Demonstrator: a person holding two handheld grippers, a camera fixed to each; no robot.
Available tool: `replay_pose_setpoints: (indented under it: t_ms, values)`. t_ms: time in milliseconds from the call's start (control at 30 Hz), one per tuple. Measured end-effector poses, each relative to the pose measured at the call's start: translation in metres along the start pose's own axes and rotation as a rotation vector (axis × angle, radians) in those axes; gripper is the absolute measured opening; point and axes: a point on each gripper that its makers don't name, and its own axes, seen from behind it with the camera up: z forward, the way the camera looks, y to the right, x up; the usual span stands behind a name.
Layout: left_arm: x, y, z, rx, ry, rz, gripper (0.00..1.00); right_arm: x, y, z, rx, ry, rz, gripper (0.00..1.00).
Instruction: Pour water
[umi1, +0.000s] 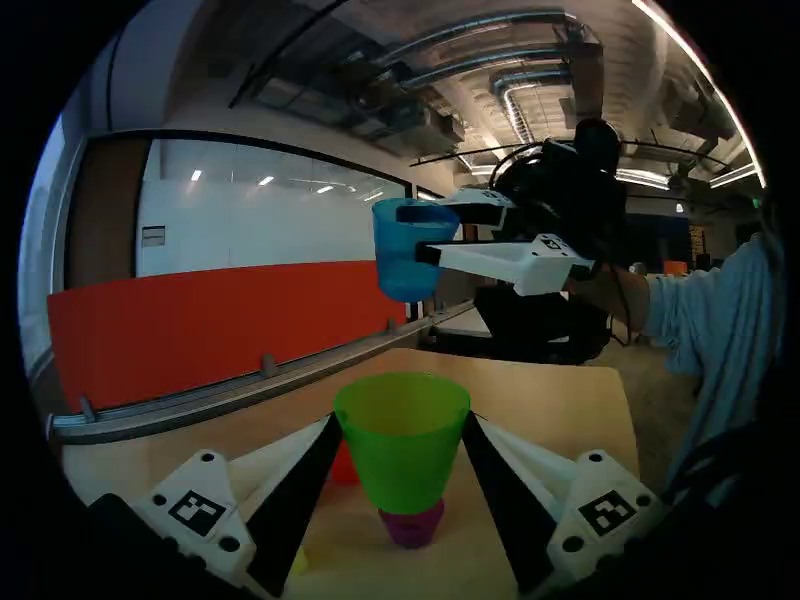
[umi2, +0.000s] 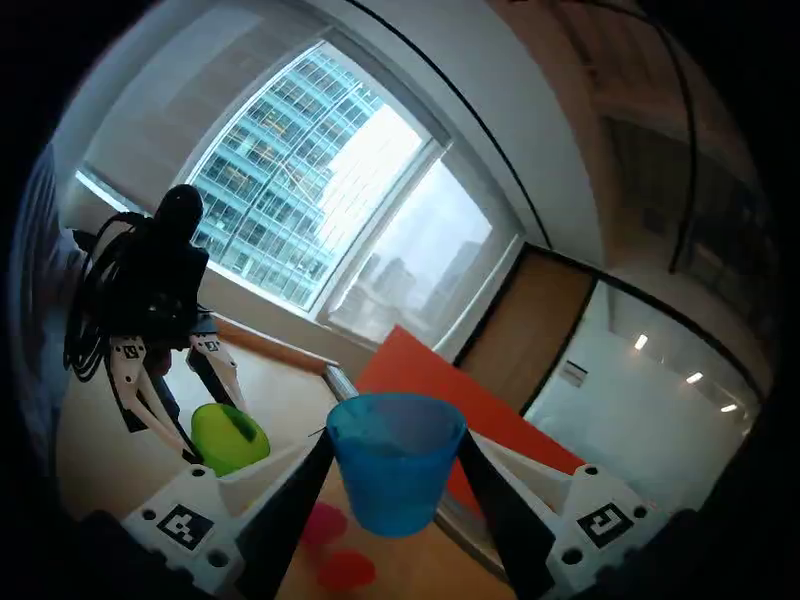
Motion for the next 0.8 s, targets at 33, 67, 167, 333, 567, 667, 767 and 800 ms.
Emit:
replay_pose_setpoints:
  t_ms: [33,67,167,333,567,667,767,800]
  values:
    - [0.0,0.0,0.0,0.0,0.001,-0.001,0.87,0.001,0.0,0.001,0.001,0.001,-0.011,0.91]
    - [0.0,0.0,0.001,-0.001,0.003,-0.003,0.87,0.003,0.0,0.002,0.003,0.001,-0.023,0.91]
    - [0.001,0.0,0.002,0.0,0.007,-0.005,0.87,0.008,0.0,0.004,0.007,0.001,-0.064,0.91]
    - [0.003,0.0,0.003,0.002,0.014,-0.005,0.87,0.017,0.002,0.007,0.006,0.005,-0.136,0.91]
    - [0.007,0.0,0.003,0.001,0.024,-0.007,0.87,0.027,0.0,0.012,0.012,0.007,-0.205,0.9]
    - [0.009,0.0,0.002,0.001,0.025,-0.005,0.87,0.03,0.0,0.014,0.013,0.008,-0.231,0.91]
    - [0.011,0.001,0.002,-0.001,0.028,-0.005,0.87,0.033,0.0,0.016,0.013,0.008,-0.258,0.9]
    - [0.011,0.001,0.001,-0.001,0.029,-0.005,0.86,0.034,0.0,0.016,0.013,0.009,-0.268,0.91]
